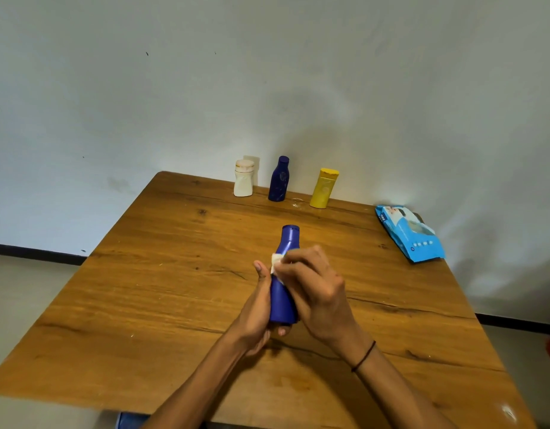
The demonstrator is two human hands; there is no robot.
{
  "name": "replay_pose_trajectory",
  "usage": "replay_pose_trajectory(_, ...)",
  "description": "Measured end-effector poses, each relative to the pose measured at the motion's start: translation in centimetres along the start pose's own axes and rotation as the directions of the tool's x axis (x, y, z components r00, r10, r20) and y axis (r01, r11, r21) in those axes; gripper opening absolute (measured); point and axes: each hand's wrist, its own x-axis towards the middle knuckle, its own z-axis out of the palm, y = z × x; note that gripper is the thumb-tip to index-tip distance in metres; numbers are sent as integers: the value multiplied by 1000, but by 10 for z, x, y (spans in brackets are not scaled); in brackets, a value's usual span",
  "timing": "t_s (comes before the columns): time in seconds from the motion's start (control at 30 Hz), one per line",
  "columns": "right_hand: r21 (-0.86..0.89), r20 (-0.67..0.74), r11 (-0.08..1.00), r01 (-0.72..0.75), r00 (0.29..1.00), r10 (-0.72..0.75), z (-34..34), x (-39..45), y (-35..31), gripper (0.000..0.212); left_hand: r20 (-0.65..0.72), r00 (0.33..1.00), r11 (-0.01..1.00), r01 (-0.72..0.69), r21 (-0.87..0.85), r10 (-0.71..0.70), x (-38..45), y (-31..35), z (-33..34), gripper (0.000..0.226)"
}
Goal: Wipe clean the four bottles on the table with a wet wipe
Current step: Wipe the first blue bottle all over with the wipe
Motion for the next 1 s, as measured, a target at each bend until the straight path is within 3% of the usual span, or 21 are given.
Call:
replay_pose_trajectory(0.17,-28,-171,977,-211,964,204,9,29,8,14,6,999,997,48,60,-49,-2,1,-4,84)
replay_pose_trajectory(0.27,6,-176,972,-233,957,230,10,29,4,10,-41,999,998,23,56,-20,-3,3,-5,76)
replay_pose_trajectory(0.4,128,55,988,-89,995,82,4,11,-4,10,-129,992,998,0,-55,-7,3,3,-9,74)
replay_pose_trajectory(0.5,226,235,973,-40,972,-15,-5,-4,-7,10,-68,998,997,-2,-83,-3,7,2,-13,72)
replay_pose_trajectory(0.63,278,322,959,-51,946,-43,-22,-7,0,7,-39,999,992,-3,-125,-2,9,-2,-10,71)
replay_pose_trajectory(0.73,275,263,958,-76,965,1,-25,-4,8,5,-48,999,986,-4,-166,-4,7,3,-5,68)
replay_pose_trajectory(0.9,146,74,984,-98,993,88,-7,19,17,10,-72,997,995,8,-95,-15,3,9,-2,63)
replay_pose_trajectory(1.0,136,-49,973,-186,980,194,4,31,17,8,-62,998,995,-11,-96,5,3,11,-4,61)
